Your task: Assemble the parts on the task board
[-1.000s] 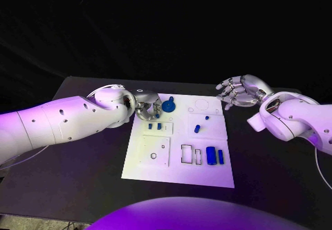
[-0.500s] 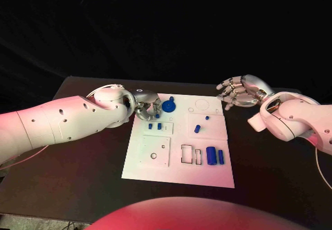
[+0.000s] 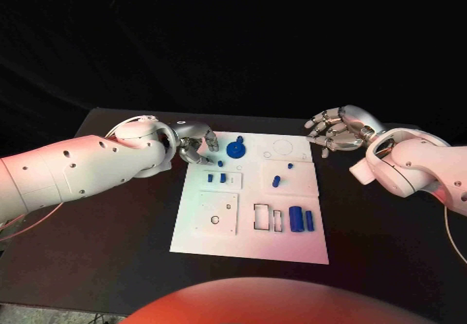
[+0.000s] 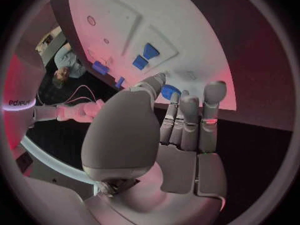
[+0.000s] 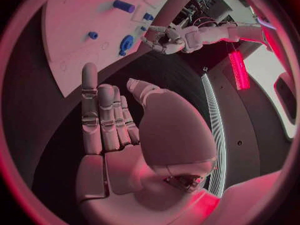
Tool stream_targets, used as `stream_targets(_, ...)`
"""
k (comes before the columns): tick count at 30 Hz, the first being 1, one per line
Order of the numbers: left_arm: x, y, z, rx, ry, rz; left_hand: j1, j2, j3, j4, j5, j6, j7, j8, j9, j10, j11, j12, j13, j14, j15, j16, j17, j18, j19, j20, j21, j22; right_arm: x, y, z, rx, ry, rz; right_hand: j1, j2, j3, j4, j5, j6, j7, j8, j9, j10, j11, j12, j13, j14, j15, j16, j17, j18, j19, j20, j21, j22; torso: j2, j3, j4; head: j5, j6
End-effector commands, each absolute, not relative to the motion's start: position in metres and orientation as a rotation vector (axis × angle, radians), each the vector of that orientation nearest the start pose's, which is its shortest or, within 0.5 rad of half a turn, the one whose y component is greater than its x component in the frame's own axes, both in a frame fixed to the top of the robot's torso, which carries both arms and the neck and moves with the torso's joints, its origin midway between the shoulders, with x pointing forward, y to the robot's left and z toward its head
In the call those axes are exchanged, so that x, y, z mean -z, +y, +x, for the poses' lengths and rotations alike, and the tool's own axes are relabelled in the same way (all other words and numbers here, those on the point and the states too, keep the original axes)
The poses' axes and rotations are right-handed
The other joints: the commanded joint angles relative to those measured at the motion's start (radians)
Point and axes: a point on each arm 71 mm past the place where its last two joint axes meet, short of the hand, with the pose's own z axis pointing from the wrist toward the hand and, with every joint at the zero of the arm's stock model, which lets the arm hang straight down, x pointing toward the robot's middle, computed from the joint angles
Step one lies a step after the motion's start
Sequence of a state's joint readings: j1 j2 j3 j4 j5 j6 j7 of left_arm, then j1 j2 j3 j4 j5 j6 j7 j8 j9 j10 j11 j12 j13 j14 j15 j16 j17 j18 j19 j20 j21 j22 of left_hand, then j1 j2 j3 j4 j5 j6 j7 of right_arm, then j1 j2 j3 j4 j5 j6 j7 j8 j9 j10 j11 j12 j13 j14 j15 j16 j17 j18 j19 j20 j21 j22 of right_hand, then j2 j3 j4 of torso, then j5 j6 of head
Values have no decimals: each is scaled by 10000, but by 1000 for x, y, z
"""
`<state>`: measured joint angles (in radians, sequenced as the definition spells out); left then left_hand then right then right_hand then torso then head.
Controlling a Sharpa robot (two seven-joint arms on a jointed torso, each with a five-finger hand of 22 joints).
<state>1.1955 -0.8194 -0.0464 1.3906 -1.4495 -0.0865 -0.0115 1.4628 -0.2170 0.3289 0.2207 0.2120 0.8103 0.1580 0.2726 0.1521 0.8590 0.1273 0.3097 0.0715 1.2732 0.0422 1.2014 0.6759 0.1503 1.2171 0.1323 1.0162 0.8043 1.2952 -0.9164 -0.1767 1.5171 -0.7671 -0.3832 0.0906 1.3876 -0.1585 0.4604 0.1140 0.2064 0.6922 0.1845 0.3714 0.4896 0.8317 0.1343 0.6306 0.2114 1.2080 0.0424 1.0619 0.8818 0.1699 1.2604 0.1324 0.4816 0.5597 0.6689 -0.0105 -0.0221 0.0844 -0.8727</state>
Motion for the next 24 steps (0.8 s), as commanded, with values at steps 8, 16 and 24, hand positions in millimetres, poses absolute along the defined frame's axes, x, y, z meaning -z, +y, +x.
stream_targets(8, 186, 248, 503, 11653, 16472, -4420, 727, 249, 658, 515, 20, 866, 258, 421, 86, 1085, -123, 1377, 221, -1085, -93, -1016, -1715, 360, -869, -88, -1838, -2000, 192, -239, 486, -7932, 17975, 227, 6, -195, 1011, -259, -178, 1552, -45, -440, -852, 1458, -267, -2328, -1204, 2241, -259, 2437, 2795, -257, 1307, -275, 3144, 2706, -10, -1, -4, -609, 1)
stream_targets(16, 181, 249, 493, 14533, 15296, -7518, 925, 268, 878, 253, -31, 1326, 55, 736, 264, 1645, -349, 1772, 337, -1185, -270, -1153, -1823, 353, -845, -254, -1981, -2106, 193, -226, 485, -6476, 17340, -2172, -93, -350, 1071, -368, -157, 1554, -101, -741, -1071, 1250, -225, -2994, -1430, 2641, -226, 3070, 3582, -497, 1671, -246, 4675, 4140, -28, 3, -15, -982, 135)
stream_targets(24, 184, 241, 482, 15625, 15080, -8578, 730, 164, 822, 290, -39, 1265, 74, 719, 284, 1632, -337, 1742, 318, -1165, -269, -1153, -1834, 344, -817, -268, -2027, -2142, 199, -203, 478, -5694, 16476, -4308, -140, -475, 1033, -422, -27, 1607, -153, -801, -1126, 1112, -226, -3094, -1428, 2650, -202, 3091, 3591, -485, 1615, -227, 4709, 4188, -33, -6, -14, -1116, 285)
